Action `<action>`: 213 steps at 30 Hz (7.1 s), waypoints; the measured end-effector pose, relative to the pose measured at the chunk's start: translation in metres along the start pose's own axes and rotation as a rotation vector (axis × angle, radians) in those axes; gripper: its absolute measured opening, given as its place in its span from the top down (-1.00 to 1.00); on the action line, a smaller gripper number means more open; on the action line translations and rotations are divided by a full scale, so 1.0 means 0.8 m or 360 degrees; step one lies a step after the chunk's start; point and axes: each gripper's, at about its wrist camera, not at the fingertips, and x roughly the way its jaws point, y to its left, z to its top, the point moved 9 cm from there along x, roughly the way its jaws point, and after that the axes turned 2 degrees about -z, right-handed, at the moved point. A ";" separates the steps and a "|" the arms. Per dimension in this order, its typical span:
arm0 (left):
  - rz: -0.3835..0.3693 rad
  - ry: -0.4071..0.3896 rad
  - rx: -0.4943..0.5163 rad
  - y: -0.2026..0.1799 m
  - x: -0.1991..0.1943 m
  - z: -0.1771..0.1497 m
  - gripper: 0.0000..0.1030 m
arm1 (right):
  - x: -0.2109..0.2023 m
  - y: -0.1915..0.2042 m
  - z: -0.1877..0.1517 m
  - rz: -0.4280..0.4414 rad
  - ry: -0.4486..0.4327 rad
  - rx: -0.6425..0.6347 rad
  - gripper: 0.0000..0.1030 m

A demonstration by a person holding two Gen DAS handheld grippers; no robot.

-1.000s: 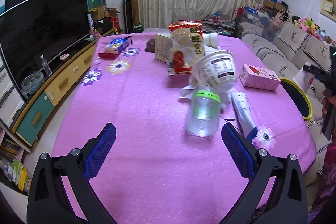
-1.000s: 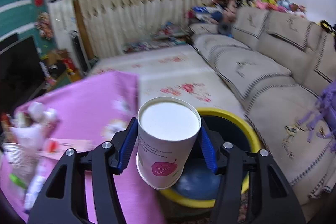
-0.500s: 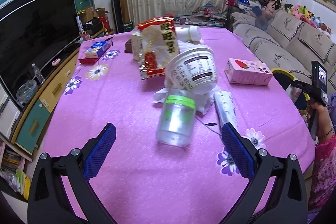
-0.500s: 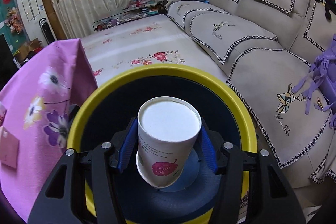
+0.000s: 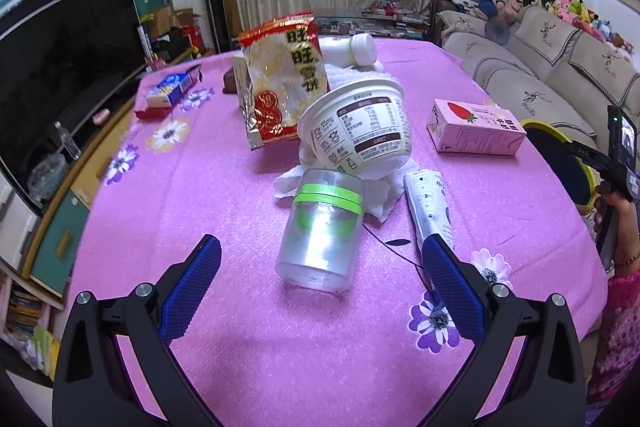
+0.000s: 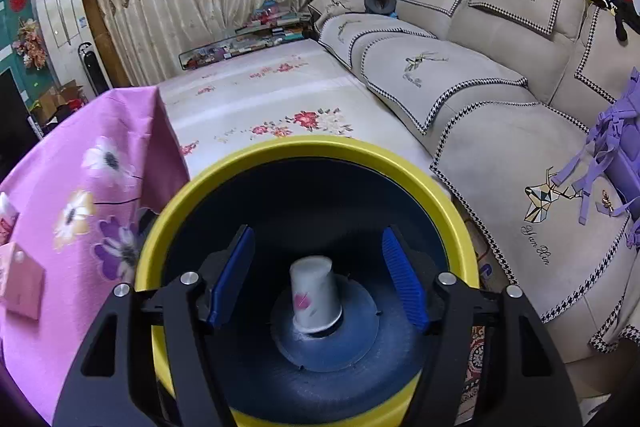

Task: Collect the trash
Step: 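Carry the paper cup over the yellow-rimmed bin and open the right tool, then reach the left tool to the white yogurt cup and close on it, then carry the yogurt cup with the left tool over the bin, then open the left tool to drop the yogurt cup into the bin, then reach the right tool to the pink strawberry milk carton and grasp it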

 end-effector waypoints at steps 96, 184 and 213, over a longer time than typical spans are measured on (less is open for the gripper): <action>-0.0668 -0.0311 0.0131 -0.065 -0.152 0.219 -0.55 | -0.306 0.289 -0.037 0.1271 -0.0274 -0.0766 -0.31; -0.0777 -0.0072 0.0485 -0.342 0.026 0.209 -0.90 | -0.174 -0.067 -0.048 0.0632 -0.0098 0.0000 -0.35; -0.0291 -0.0415 -0.0090 0.059 -0.118 0.071 -0.90 | -0.135 0.263 -0.024 0.0789 0.0095 -0.0251 -0.61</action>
